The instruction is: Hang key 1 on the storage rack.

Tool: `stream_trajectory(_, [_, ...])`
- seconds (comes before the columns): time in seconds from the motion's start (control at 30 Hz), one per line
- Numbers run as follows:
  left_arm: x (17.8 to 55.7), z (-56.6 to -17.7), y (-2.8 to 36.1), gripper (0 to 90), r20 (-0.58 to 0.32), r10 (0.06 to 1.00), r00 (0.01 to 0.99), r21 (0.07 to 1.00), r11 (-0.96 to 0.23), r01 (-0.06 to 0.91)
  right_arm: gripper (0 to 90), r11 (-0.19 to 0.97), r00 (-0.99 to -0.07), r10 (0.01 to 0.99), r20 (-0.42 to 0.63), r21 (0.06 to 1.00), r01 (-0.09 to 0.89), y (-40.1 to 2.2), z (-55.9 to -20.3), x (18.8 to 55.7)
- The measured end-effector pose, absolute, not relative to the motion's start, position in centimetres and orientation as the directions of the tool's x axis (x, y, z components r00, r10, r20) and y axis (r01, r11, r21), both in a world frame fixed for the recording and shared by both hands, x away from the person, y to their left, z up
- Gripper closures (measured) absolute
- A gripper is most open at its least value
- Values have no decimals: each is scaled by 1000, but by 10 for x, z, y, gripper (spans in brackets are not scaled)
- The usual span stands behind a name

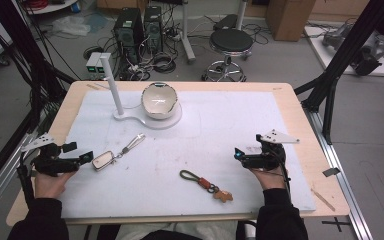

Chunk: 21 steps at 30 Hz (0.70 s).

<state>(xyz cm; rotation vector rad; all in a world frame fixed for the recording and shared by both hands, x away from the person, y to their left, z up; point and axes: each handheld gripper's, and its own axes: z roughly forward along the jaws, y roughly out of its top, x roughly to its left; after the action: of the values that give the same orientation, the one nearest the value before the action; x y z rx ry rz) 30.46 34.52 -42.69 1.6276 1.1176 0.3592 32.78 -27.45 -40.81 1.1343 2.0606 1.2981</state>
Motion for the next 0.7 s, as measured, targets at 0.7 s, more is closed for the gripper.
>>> stream_trajectory(0.7, [302, -425, 340, 17, -242, 817, 523, 887, -32, 461, 6, 231, -560, 827, 50, 877, 420, -273, -409, 329])
